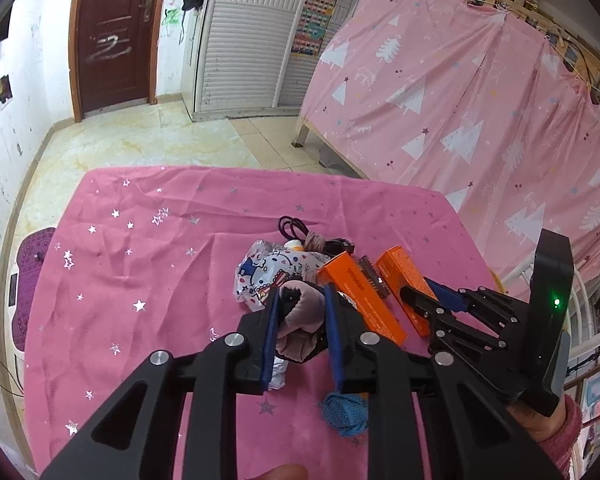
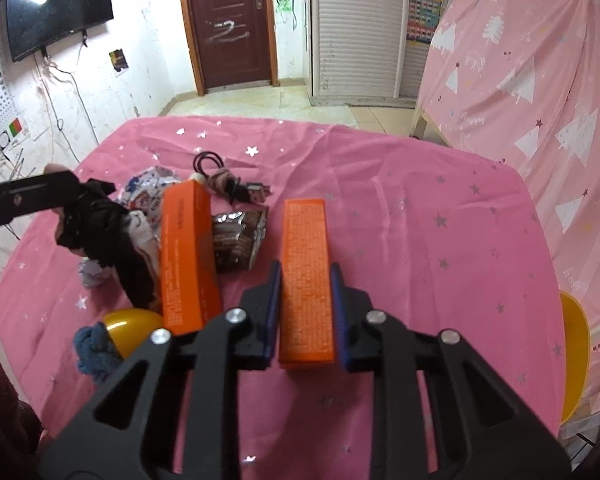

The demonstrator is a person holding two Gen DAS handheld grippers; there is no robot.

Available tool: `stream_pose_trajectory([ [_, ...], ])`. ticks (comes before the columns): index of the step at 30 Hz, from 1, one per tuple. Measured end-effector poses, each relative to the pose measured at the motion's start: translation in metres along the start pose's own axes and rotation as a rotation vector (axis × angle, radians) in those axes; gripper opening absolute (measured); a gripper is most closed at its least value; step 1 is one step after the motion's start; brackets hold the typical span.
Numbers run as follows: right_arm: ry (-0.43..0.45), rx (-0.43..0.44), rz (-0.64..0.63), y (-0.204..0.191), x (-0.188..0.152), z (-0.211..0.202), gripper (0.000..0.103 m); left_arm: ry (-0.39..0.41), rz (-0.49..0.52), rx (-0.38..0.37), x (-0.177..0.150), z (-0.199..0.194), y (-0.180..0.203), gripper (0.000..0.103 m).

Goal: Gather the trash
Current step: 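Grasp the orange foam block with the right tool while the left tool grasps the black-and-pink cloth, then carry the foam block and cloth to the yellow bin and release both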

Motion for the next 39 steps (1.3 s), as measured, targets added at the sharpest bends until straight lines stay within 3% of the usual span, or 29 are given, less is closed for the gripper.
stream_pose_trajectory([
  [9, 0.066, -0.01, 0.042, 0.021, 0.002, -0.021, 0.022, 0.093, 0.06, 0.038, 0.023, -0.034, 0.026, 0.015],
  [16, 0.108, -0.031, 0.101, 0.056, 0.001, -0.036, 0.022, 0.121, 0.119, 0.039, 0.038, -0.042, 0.063, 0.015],
  [27, 0.165, -0.097, 0.215, 0.132, -0.01, -0.058, 0.022, 0.107, 0.234, -0.004, 0.047, -0.022, 0.148, 0.015],
  [39, 0.223, -0.144, 0.437, 0.241, -0.04, -0.075, 0.022, 0.06, 0.336, -0.08, 0.043, 0.018, 0.256, 0.015],
])
Point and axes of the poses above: each gripper's, at about its wrist camera, not at the fingertips, and z roughly the way its jaws point, y to its right, x to its top, the point moved 8 cm from there along z, roughly the way its jaws point, and after that the axes turned 5 degrees about -x, right-handed, at the moved point
